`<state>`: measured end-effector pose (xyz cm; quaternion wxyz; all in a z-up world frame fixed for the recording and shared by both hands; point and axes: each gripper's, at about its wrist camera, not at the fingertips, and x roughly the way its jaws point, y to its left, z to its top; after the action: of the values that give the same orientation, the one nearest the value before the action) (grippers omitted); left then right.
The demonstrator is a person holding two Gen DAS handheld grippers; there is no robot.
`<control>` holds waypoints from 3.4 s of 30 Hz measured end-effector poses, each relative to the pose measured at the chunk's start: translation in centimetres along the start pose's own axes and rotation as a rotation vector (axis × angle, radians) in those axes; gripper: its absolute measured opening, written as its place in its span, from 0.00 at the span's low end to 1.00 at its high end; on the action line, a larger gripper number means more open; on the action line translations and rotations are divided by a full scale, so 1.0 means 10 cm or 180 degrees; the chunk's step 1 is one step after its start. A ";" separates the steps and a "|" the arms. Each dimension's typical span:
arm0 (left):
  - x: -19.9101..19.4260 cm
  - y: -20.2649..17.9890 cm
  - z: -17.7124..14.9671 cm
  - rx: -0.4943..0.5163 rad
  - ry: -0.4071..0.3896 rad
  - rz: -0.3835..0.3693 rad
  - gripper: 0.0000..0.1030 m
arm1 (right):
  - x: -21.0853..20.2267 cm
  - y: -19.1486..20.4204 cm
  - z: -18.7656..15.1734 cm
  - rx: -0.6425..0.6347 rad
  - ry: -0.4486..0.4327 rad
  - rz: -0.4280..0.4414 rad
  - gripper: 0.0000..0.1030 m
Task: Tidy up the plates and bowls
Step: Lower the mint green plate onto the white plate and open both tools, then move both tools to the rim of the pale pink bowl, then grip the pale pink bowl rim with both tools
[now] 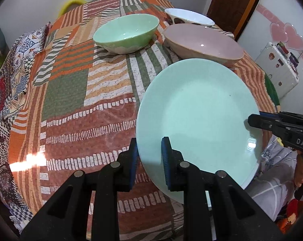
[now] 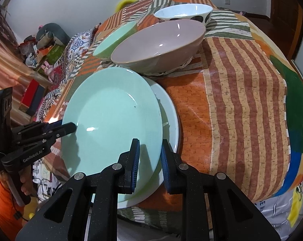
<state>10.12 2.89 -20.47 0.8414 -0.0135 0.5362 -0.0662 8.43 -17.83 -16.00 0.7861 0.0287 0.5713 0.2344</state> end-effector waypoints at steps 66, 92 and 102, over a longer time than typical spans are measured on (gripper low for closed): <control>0.50 -0.22 1.39 0.0028 -0.0459 -0.0191 0.44 | -0.12 -0.57 1.00 0.0186 -0.0660 -0.0322 0.52; 0.69 -0.24 1.45 -0.0017 -0.0362 -0.0389 0.21 | 0.10 -0.57 1.08 0.0149 -0.0400 -0.0188 0.18; 0.43 -0.37 1.42 0.0078 -0.0562 -0.0331 0.21 | -0.09 -0.53 1.06 0.0162 -0.0577 -0.0227 0.19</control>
<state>24.41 -2.03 -17.90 0.8809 -0.0368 0.4576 -0.1149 19.69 -20.57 -13.18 0.8414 0.0494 0.5042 0.1881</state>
